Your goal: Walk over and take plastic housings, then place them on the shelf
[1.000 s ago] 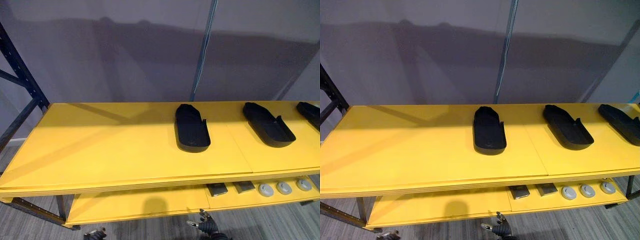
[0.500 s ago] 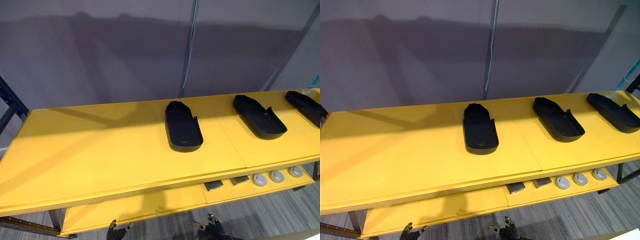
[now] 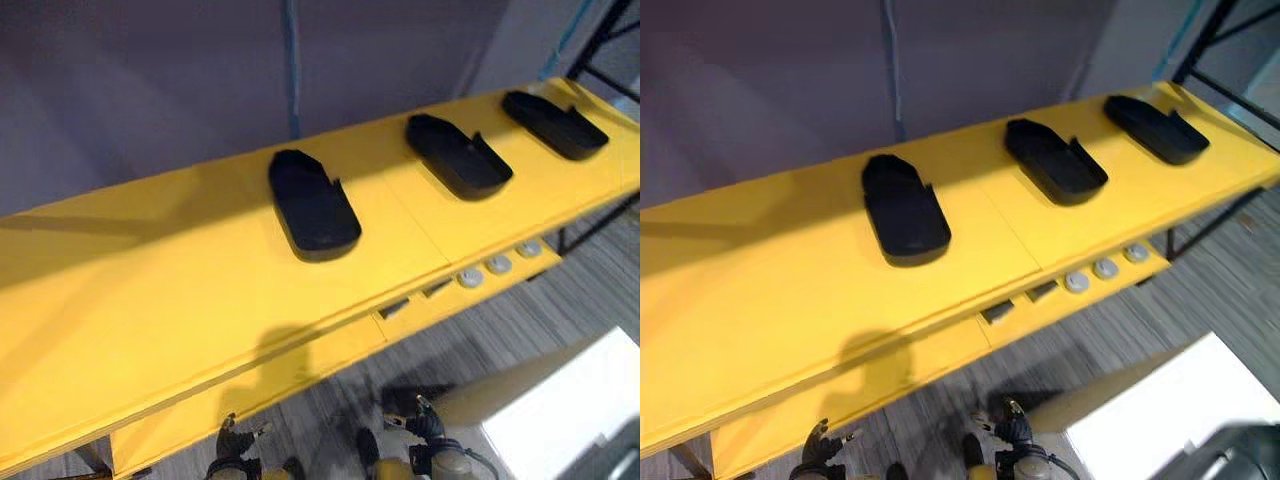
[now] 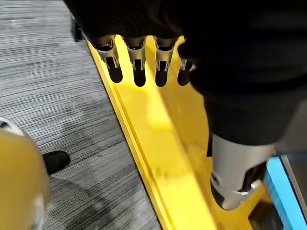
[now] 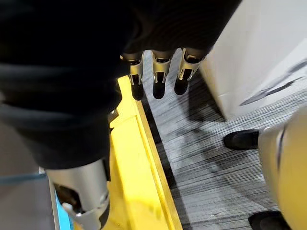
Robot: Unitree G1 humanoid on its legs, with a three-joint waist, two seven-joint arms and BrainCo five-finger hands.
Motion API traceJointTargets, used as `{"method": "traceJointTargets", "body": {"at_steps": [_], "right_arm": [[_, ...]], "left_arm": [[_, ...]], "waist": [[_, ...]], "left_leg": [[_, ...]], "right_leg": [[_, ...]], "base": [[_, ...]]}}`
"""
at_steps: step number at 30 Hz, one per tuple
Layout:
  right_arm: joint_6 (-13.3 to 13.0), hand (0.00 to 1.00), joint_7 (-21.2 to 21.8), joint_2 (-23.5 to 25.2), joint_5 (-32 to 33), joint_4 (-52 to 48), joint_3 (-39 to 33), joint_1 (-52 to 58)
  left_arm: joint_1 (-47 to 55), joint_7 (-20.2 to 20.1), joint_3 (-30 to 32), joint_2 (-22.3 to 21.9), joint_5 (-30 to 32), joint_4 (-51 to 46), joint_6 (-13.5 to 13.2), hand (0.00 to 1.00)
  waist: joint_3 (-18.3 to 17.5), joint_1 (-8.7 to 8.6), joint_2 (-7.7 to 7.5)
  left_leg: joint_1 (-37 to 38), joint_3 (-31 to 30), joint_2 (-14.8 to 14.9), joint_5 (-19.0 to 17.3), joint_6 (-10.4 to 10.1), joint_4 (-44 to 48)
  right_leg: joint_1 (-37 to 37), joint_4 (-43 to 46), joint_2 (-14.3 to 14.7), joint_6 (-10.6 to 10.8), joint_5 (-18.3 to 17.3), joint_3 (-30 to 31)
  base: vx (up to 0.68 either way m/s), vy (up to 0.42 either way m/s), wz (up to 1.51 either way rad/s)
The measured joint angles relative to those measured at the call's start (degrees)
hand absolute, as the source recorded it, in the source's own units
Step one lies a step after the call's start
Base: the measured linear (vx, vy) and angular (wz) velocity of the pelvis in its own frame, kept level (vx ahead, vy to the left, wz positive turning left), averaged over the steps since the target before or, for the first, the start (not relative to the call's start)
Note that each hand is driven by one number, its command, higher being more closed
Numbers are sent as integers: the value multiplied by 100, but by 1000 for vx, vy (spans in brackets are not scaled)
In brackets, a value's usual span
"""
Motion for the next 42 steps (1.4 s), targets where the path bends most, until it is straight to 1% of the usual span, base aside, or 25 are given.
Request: {"method": "traceJointTargets", "body": {"at_steps": [2,4,5,6,7,8,12,14,16,17,18,19,21,22,23,24,26,27,29,31,33,34,39,41,42], "right_arm": [[0,0,-6,-4,-1,54,1,66],[-2,0,-6,-4,-1,64,8,105],[-2,0,-7,-31,-1,108,86,51],[-3,0,-3,-85,-2,125,169,-21],[-13,0,16,-185,-57,160,386,-158],[-13,0,9,-194,-117,283,463,-265],[-11,0,4,-106,-128,313,455,-297],[-9,0,-15,-110,-133,302,423,-362],[0,0,-23,-24,-243,308,459,-495],[0,0,-24,-4,-252,324,461,-520],[2,0,-34,-9,-252,374,457,-576],[2,0,-43,-35,-253,385,465,-529],[1,0,-42,-39,-253,463,594,-433],[0,0,-43,-27,-252,491,716,-397],[0,0,-45,-11,-253,509,806,-372],[1,0,-48,-15,-252,531,803,-380],[9,0,-49,-114,-251,571,785,-364],[9,0,-49,-138,-251,573,769,-343],[7,0,-51,-190,-251,578,622,-189],[7,0,-51,-248,-250,581,470,-22],[1,0,-53,-340,-228,561,263,99],[2,0,-75,-400,-226,564,84,151],[-11,0,-182,-309,-95,440,-612,341],[-3,0,-213,-306,-49,133,-905,507],[4,0,-265,-327,30,-510,-1282,644]], "left_arm": [[-102,-5,-109,25,26,-31,17,0],[-104,-6,-117,19,113,-51,35,0],[-115,-7,-107,54,127,-75,42,0],[-101,-6,-109,39,133,-71,50,0],[-122,-13,-107,-15,156,-64,73,0],[-130,-25,-122,-61,209,-73,65,0],[-185,-30,-179,-131,212,96,81,0],[-167,-23,-157,-198,212,98,108,0],[-36,-9,-166,-111,206,113,131,0],[-39,-8,-168,-98,196,132,147,0],[-103,-6,-237,-82,189,210,153,0],[-173,-11,-328,-72,198,211,152,0],[-211,-11,-307,-51,203,219,144,0],[-231,-18,-300,-8,206,326,137,0],[-227,-23,-265,12,206,454,143,0],[-211,-25,-260,6,204,484,144,0],[-216,-34,-170,-54,199,535,121,0],[-216,-31,-145,-55,191,536,93,0],[-203,-11,-102,-47,108,570,54,0],[-198,-4,-104,-56,20,622,46,0],[-205,-4,-103,-82,-25,731,49,0],[-180,-5,-96,-79,-25,850,59,0],[-175,-5,-86,-39,-28,990,77,0],[-92,-4,38,-27,-93,938,76,0],[4,-4,210,17,-139,834,77,0]], "waist": [[2,-11,3],[-46,-12,-75],[-51,22,-174],[-64,47,-185],[-108,69,-127],[-155,88,-64],[-206,134,-134],[-251,142,-57],[-272,153,-93],[-295,159,-142],[-254,79,-102],[-213,-90,-38],[-219,-65,-30],[-217,-57,-38],[-197,-18,-43],[-177,-4,-42],[-33,2,-19],[-7,-6,-4],[34,-2,73],[50,-3,180],[54,-7,372],[24,1,456],[-62,-58,430],[-69,-56,441],[-69,-49,436]], "left_leg": [[-32,-20,70,129,-7,-6],[-14,17,66,156,-14,135],[-31,147,50,157,-20,266],[-52,222,60,162,-35,259],[-107,345,165,231,-136,158],[-89,431,231,360,-202,-26],[72,1161,426,443,-246,-166],[114,1750,625,458,-226,-223],[452,2681,686,461,-212,-260],[548,2904,680,438,-208,-231],[667,3158,742,412,-259,-39],[721,3196,909,346,-336,246],[810,3181,1293,238,-310,751],[794,3120,1712,118,-240,1431],[709,2737,1988,-166,-421,2046],[649,2445,1999,-315,-547,2251],[353,910,1564,-592,-623,2456],[295,498,1412,-606,-646,2423],[183,-943,866,-664,-744,2051],[201,-1589,639,-646,-758,1520],[294,-1689,639,-477,-594,935],[425,-1664,639,-150,-658,789],[740,-1578,345,65,-558,35],[854,-1615,282,89,-548,-137],[949,-1603,254,96,-548,-234]], "right_leg": [[-100,1544,-183,-28,-926,-897],[248,1926,-469,140,-1344,-1298],[346,1572,-563,219,-1410,-1483],[391,1301,-490,184,-1388,-1581],[566,659,-306,-153,-1128,-1584],[601,258,-136,-202,-812,-1386],[595,-498,145,-288,-139,-746],[461,-386,25,-488,-240,-1348],[156,828,-685,-427,-692,-3604],[235,882,-833,-520,-793,-4083],[288,830,-859,-663,-835,-4309],[358,685,-641,-766,-746,-4110],[522,362,-301,-865,-594,-3715],[639,46,-2,-883,-505,-3343],[705,-176,262,-1006,-410,-2854],[706,-223,368,-1043,-381,-2582],[817,-279,605,-1052,-377,-1929],[884,-306,647,-1051,-377,-1816],[1088,-341,722,-1002,-343,-1603],[1148,-371,745,-940,-302,-1540],[1218,-430,839,-914,-284,-1422],[1265,-436,868,-882,-260,-1384],[1407,-674,631,-778,-136,-1397],[1514,-778,583,-803,-116,-1474],[1589,-836,568,-787,-127,-1468]], "base": [[-52,-59,-1],[0,-127,-12],[-30,-153,-44],[-81,-154,-81],[-120,-112,-93],[-123,-83,-91],[-144,-9,-108],[-141,25,-135],[-96,-6,-200],[-32,-62,-175],[-15,-93,-119],[-18,-114,-103],[6,-177,-120],[-18,-199,-200],[-50,-119,-194],[-57,-39,-203],[-33,-2,-187],[8,-7,-161],[27,10,-131],[23,36,-101],[84,97,-94],[110,124,-72],[157,83,2],[209,100,20],[140,75,3]]}}
